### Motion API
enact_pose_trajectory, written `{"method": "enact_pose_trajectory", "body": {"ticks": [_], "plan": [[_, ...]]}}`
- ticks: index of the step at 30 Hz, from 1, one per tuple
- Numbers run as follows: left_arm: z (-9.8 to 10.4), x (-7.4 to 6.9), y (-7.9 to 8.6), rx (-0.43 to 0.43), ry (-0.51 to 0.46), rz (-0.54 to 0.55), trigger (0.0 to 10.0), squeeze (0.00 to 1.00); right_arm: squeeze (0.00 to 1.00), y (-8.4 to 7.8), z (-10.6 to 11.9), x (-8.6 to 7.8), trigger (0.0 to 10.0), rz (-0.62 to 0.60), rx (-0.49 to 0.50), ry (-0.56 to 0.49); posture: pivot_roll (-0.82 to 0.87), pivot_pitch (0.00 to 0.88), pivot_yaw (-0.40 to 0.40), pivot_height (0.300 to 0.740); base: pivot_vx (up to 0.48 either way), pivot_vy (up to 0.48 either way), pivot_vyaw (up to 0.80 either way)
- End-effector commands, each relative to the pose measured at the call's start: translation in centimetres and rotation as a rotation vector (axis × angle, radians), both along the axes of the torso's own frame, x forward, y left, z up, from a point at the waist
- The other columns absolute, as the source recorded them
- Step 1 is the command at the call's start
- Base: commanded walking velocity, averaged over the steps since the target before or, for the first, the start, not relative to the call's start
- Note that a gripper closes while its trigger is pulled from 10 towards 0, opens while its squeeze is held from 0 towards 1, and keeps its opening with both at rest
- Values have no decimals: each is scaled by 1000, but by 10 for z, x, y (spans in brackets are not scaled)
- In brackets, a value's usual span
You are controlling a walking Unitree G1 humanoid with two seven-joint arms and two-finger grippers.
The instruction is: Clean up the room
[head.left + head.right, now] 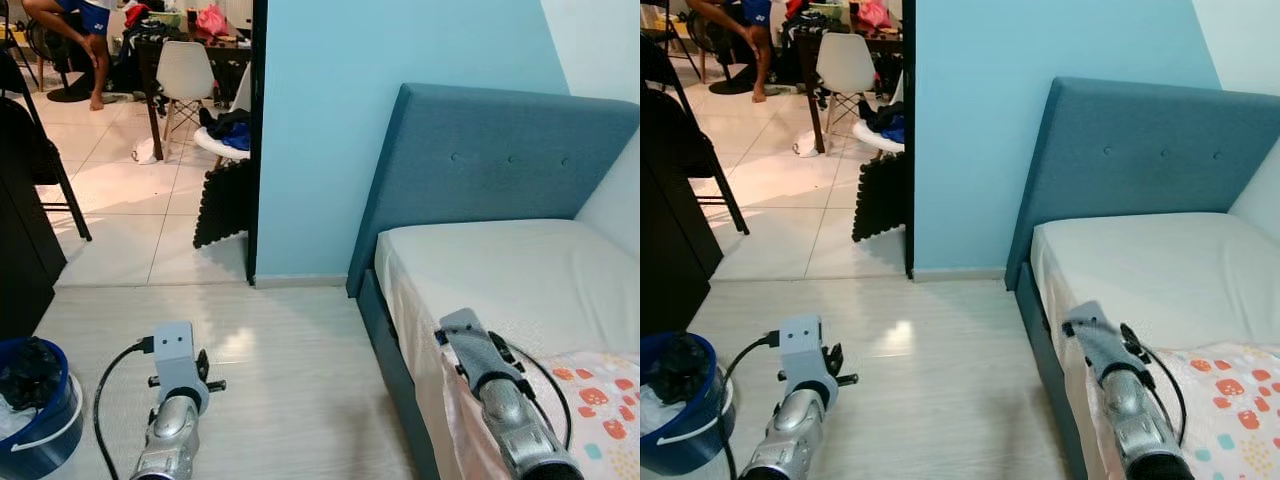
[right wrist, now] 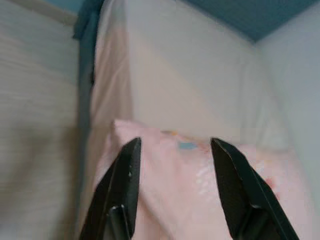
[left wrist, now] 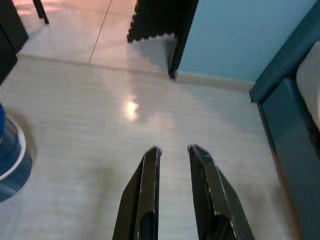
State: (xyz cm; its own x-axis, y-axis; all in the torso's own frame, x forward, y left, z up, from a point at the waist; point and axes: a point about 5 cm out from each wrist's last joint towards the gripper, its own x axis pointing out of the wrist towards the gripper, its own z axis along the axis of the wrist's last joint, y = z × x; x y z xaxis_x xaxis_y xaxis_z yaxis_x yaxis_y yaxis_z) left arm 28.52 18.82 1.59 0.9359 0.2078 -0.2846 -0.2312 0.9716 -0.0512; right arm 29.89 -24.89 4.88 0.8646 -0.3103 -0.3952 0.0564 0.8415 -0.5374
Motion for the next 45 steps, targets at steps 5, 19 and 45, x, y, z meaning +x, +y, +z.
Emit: {"method": "enact_pose_trajectory", "body": {"ticks": [5, 19, 45], "plan": [[0, -3, 11, 32, 15, 6, 10000, 0, 0, 24, 6, 17, 10000, -102, 370, 74, 91, 0, -115, 740, 0, 0, 0], [14, 5, -9, 47, -32, -144, 10000, 0, 0, 89, -4, 11, 10000, 162, 486, -62, 59, 0, -75, 740, 0, 0, 0], [-15, -27, -10, 106, 83, -153, 10000, 0, 0, 99, -38, -23, 10000, 210, 612, -86, 51, 0, -89, 740, 0, 0, 0]]}}
